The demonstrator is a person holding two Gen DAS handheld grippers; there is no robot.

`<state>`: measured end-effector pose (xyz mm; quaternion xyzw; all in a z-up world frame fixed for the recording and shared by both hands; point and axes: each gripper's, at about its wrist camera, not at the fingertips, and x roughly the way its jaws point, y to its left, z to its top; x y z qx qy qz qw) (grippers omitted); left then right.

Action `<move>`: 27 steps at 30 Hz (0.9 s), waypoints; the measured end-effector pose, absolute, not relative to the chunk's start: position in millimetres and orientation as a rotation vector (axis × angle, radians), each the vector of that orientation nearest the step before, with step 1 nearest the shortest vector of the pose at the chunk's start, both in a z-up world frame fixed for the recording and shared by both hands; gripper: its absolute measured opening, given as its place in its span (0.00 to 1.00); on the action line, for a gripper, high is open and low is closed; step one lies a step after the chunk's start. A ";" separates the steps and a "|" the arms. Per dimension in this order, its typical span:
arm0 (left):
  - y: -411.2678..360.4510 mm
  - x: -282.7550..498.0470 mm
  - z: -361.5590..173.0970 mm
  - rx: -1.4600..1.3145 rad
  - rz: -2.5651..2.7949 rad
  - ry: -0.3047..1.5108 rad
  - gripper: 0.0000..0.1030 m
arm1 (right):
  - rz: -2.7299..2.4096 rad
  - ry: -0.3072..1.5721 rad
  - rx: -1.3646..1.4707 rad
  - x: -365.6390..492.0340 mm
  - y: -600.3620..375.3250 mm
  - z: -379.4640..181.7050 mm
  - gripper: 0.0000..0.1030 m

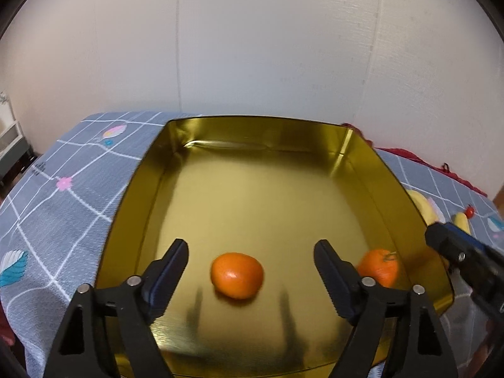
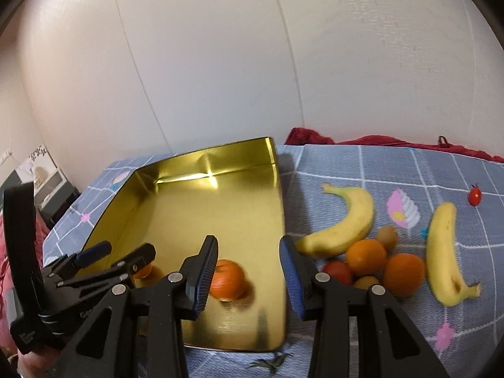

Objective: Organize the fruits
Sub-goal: 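Move the right gripper toward the upright banana beside the fruit pile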

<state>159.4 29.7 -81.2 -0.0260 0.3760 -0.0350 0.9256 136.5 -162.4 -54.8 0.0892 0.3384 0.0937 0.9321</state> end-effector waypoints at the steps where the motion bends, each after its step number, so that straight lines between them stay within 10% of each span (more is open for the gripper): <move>1: 26.8 158.7 -80.9 -0.051 -0.089 0.770 0.81 | 0.185 0.693 0.190 135.3 -167.0 -55.0 0.40; 27: -30.9 120.7 -61.0 -0.027 -0.435 0.622 0.97 | -0.184 0.682 0.343 109.5 -274.6 -56.4 0.40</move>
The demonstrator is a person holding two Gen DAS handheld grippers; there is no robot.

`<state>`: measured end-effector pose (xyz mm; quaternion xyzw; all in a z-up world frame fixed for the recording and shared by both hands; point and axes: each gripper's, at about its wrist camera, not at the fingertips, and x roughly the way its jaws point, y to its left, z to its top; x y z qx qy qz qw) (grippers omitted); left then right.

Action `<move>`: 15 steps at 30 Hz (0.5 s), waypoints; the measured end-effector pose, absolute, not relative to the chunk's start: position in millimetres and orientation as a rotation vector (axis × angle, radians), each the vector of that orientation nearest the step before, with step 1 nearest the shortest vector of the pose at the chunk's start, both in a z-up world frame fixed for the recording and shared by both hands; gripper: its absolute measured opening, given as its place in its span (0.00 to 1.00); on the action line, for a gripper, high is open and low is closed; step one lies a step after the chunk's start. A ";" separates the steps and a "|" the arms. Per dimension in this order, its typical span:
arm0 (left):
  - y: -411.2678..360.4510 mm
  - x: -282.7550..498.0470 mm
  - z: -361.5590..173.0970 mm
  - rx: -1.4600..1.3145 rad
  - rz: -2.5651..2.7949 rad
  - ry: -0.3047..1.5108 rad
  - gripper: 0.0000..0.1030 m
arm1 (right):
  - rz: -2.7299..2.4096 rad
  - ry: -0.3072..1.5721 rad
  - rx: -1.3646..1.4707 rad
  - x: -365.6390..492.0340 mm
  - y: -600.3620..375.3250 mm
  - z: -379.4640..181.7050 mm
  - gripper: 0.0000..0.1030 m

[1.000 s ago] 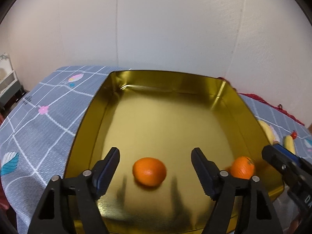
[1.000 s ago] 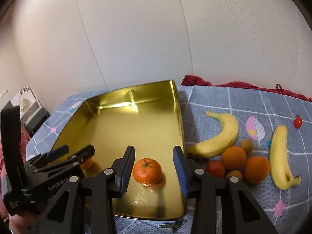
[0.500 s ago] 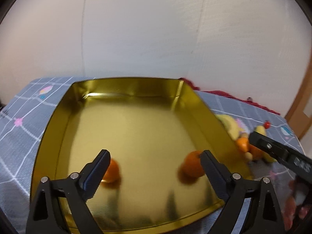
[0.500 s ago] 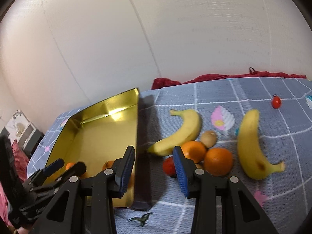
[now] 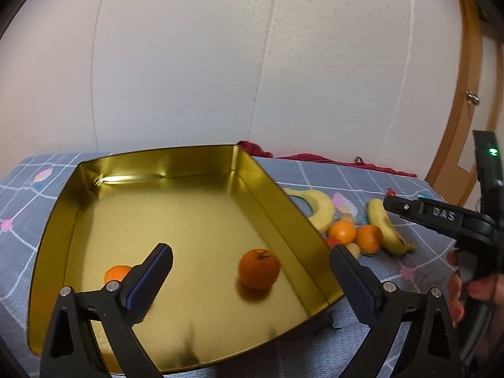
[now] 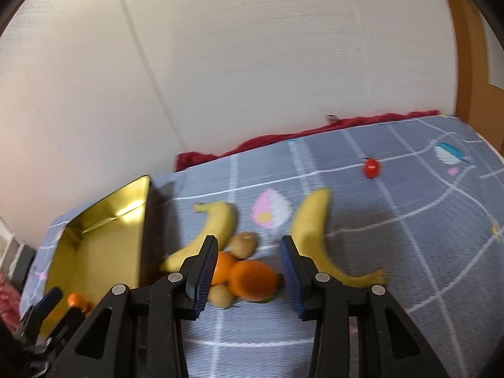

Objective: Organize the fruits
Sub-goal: 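Move the right gripper toward the upright banana beside the fruit pile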

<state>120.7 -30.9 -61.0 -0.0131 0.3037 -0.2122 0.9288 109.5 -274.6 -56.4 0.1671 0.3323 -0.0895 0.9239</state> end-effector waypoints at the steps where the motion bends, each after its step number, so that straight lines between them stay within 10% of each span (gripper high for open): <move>1: -33.4 119.4 -61.0 -0.021 -0.446 0.620 0.98 | -0.200 0.701 0.347 109.6 -278.6 -56.0 0.40; 15: -40.4 101.2 -57.4 0.056 -0.484 0.557 0.98 | -0.180 0.815 0.438 119.3 -341.9 -69.8 0.41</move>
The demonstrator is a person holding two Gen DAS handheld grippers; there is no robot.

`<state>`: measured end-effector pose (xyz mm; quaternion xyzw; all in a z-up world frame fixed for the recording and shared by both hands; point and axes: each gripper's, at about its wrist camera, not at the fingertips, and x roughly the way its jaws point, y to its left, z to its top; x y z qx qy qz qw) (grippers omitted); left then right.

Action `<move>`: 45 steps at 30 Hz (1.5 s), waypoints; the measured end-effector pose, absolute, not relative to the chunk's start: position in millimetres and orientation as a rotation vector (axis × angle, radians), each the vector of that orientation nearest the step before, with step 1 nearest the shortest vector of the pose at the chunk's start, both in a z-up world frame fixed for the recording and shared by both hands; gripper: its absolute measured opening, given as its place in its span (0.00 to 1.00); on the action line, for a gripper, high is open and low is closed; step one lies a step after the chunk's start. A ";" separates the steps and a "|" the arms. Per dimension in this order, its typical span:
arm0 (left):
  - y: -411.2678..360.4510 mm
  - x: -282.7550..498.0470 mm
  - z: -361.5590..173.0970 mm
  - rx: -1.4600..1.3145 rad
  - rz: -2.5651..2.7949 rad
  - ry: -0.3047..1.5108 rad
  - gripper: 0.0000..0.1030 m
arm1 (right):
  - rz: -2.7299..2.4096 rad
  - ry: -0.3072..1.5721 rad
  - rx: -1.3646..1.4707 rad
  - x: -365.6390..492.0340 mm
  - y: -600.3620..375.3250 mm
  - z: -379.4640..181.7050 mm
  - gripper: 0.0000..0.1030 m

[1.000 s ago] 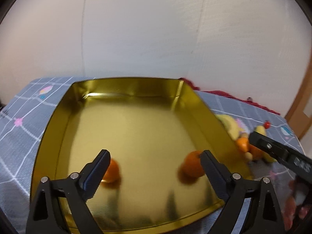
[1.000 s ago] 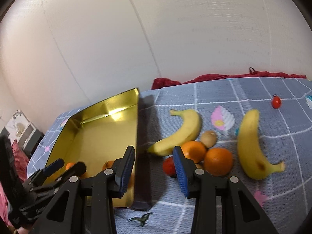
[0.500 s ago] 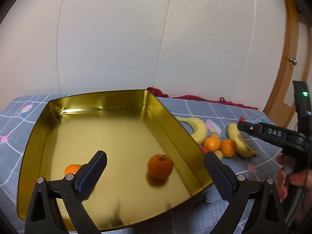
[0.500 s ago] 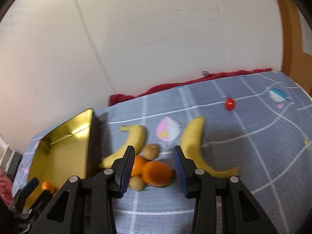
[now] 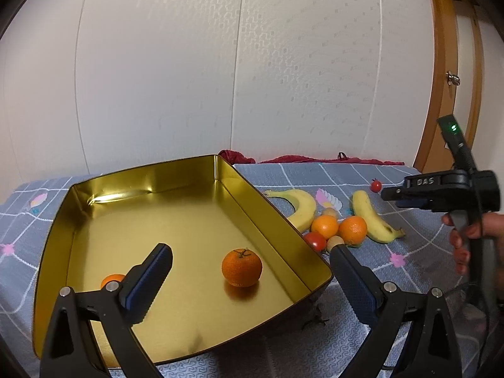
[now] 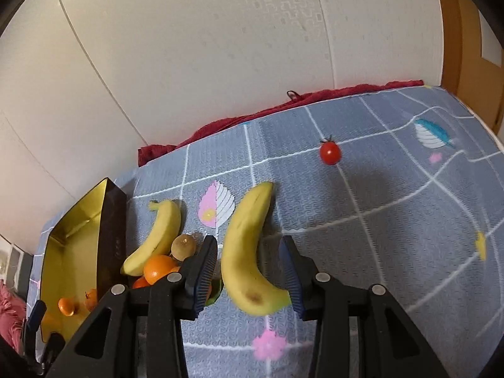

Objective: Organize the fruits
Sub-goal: 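Move the right gripper toward the upright banana beside the fruit pile, then close the right gripper on the banana while the left gripper approaches the fruit pile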

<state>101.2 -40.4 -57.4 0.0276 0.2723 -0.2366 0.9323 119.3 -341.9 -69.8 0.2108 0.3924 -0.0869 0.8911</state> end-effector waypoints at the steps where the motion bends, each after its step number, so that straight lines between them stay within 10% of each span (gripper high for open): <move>1: -40.6 99.9 -57.0 0.060 -0.487 0.554 0.98 | -0.165 0.811 0.464 119.4 -342.7 -74.9 0.41; 19: -87.2 90.6 -52.6 0.119 -0.547 0.612 0.99 | -0.171 0.894 0.400 148.7 -331.4 -101.6 0.40; 33: -159.1 109.2 -50.1 0.226 -0.578 0.666 0.96 | -0.244 0.816 0.390 129.3 -341.2 -88.0 0.13; 45: -185.4 136.0 -69.4 0.283 -0.551 0.760 0.85 | -0.208 0.854 0.442 138.8 -341.0 -93.1 0.30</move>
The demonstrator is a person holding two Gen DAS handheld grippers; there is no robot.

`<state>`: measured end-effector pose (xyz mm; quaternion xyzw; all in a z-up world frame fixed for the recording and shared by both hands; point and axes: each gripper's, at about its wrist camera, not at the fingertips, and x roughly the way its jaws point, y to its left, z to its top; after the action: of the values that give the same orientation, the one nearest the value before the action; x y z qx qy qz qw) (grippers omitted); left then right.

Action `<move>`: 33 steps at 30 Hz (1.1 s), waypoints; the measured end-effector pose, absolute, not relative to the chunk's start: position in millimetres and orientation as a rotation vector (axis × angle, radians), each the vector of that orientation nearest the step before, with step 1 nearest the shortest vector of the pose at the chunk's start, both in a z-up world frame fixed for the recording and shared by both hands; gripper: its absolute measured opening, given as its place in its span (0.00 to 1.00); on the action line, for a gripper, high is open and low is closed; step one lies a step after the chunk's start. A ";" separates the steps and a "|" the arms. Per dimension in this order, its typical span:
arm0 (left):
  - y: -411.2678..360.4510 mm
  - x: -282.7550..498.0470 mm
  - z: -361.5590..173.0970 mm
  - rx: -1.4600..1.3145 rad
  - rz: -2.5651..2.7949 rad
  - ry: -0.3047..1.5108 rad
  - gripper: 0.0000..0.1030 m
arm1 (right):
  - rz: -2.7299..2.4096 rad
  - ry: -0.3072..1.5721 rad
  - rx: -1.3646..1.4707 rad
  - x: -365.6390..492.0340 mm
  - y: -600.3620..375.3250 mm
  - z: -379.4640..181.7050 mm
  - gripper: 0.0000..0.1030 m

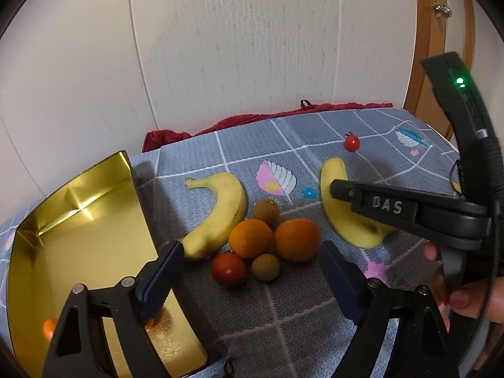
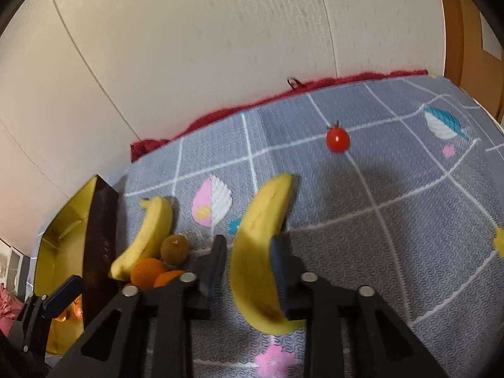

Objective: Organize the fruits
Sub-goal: 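Close the right gripper on the banana while the left gripper approaches the fruit pile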

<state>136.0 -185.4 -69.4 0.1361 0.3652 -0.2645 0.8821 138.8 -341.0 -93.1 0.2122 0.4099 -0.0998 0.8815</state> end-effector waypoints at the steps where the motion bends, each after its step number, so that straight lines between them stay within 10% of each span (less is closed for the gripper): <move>1: -186.0 136.5 -70.2 0.284 -0.553 0.763 0.85 | -0.210 0.874 0.446 140.5 -340.8 -96.6 0.30; 23: -221.3 154.3 -84.0 0.329 -0.560 0.798 0.82 | -0.347 0.888 0.363 130.7 -348.8 -99.4 0.31; 33: -232.9 157.5 -91.1 0.356 -0.579 0.794 0.65 | -0.346 0.886 0.367 129.1 -349.4 -99.1 0.31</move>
<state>157.5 -232.9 -91.1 0.1702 0.3792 -0.2765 0.8665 129.1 -349.4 -99.1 0.1757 0.4241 -0.1655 0.8729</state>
